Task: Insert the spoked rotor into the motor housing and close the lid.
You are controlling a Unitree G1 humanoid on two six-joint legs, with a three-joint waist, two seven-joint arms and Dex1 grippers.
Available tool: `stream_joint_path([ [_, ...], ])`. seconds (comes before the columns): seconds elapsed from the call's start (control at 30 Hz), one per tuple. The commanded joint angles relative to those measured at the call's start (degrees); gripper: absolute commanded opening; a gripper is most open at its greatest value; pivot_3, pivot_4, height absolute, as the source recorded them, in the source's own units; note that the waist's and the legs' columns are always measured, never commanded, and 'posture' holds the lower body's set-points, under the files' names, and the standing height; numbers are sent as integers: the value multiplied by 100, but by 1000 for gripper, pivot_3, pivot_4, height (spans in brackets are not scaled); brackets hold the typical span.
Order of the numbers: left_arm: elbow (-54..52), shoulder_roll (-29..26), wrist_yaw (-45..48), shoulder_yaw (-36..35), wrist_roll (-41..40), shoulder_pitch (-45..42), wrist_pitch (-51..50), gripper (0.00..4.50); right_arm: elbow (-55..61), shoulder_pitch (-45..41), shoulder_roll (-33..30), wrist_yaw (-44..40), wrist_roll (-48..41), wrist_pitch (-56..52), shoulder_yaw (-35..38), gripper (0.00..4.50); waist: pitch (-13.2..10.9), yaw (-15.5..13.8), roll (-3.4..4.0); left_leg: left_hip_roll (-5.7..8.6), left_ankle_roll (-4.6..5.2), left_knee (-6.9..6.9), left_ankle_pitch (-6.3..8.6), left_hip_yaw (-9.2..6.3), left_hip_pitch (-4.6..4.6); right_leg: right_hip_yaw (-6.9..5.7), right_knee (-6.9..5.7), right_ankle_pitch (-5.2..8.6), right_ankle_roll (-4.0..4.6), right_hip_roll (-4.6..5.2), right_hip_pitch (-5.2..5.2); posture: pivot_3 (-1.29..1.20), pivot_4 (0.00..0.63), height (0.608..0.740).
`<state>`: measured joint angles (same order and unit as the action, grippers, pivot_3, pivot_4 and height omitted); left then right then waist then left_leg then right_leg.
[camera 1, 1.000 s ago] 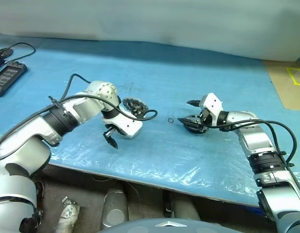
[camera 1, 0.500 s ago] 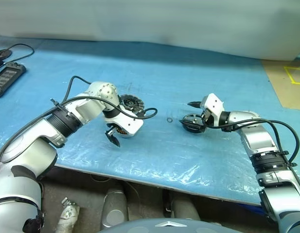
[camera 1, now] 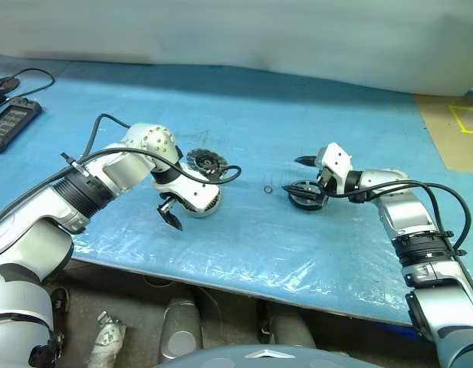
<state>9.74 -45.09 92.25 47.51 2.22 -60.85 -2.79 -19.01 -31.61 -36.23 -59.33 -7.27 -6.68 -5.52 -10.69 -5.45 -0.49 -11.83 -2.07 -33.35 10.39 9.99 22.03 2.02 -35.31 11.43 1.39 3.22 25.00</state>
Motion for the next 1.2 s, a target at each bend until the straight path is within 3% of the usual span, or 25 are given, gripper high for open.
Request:
stream_joint_path([
  [0.03, 259, 178, 15, -108, 346, 44, 163, 4259, 33, -153, -2, -51, 13, 112, 17, 4500, 0, 0, 0, 0, 0, 0, 0, 0, 0, 0, 0, 0, 0, 0, 0, 0, 150, 740],
  [0.37, 718, 383, 24, -320, 790, 164, 430, 4259, 76, -127, -39, -113, 31, 87, 16, 4500, 1, 2, 1, 1, 2, -1, -2, 0, -6, 0, -5, 0, 0, 4, -6, 0, 150, 740],
  [0.87, -27, 116, 24, -557, 135, 90, -288, 4259, -75, -207, 37, -195, 84, 135, -65, 4500, 1, 1, 1, 0, 1, -2, -8, 0, 4, -2, -9, 2, 3, 6, 4, 0, 150, 740],
  [1.2, 961, 459, -216, -673, 933, 25, 251, 4259, -135, -222, 45, -206, 119, 185, -132, 4500, 1, 7, 1, 0, 1, -1, -8, 0, 3, -4, -10, 3, 5, 6, 3, 0, 150, 740],
])
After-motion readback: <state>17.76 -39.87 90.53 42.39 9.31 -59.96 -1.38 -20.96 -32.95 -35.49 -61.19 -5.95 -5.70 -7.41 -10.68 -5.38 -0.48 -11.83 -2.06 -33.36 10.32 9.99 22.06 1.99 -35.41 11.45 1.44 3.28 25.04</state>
